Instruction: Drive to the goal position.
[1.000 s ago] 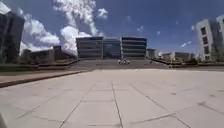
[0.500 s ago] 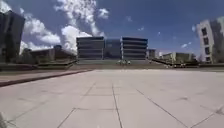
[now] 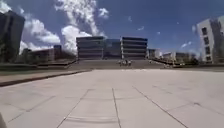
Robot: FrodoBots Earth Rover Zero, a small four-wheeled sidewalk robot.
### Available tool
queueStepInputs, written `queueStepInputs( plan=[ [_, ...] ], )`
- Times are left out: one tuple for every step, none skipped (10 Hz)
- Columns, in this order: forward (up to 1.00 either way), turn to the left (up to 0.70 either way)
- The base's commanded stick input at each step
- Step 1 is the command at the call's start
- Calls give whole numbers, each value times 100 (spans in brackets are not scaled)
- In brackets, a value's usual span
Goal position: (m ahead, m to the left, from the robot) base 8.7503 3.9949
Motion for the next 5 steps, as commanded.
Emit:
queueStepInputs(
  plan=[
    [70,0],
    [70,0],
    [70,0],
    [70,0],
    [70,0]
  ],
)
